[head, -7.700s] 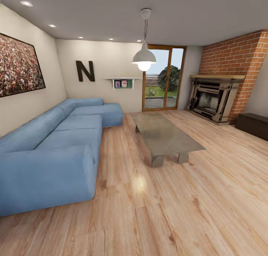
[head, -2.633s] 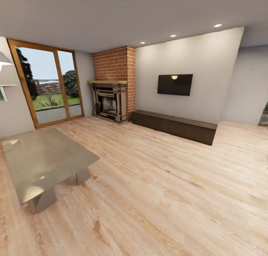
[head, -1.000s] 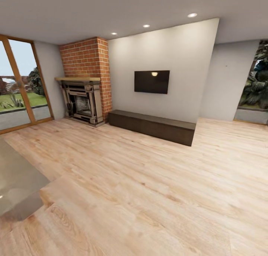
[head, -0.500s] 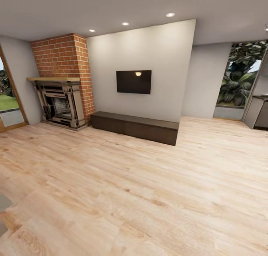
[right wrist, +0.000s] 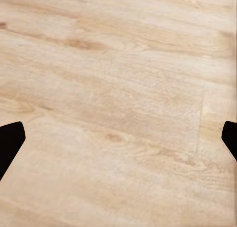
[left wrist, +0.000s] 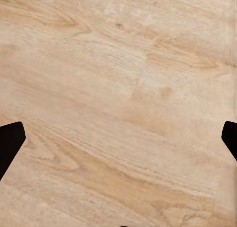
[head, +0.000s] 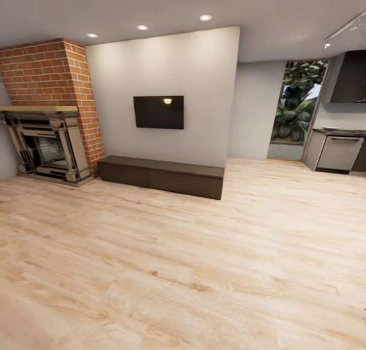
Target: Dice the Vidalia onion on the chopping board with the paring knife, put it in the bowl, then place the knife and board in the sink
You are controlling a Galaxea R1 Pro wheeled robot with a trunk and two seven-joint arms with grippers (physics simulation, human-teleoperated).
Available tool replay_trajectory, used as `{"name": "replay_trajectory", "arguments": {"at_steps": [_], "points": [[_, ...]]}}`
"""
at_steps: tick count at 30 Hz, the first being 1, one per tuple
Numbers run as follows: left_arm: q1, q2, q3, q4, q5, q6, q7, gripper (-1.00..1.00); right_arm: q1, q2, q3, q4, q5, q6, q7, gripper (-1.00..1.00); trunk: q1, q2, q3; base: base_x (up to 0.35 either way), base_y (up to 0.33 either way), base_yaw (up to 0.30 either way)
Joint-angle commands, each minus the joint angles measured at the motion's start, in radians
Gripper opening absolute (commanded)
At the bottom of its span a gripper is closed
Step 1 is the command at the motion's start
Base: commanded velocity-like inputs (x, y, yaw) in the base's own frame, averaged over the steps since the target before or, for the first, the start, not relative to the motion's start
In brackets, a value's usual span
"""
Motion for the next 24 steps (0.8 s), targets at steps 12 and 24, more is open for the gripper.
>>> {"name": "replay_trajectory", "arguments": {"at_steps": [12, 24], "points": [[0.000, 0.000, -0.001, 0.000, 0.007, -0.002, 0.000, 1.00, 0.000, 0.000, 0.000, 0.000, -0.001, -0.002, 0.000, 1.00, 0.001, 0.000, -0.001, 0.298, -0.002, -0.225], [0.000, 0.001, -0.001, 0.000, 0.007, -0.002, 0.000, 1.00, 0.000, 0.000, 0.000, 0.000, 0.000, -0.002, 0.000, 1.00, 0.001, 0.000, -0.001, 0.300, 0.000, -0.183]]}}
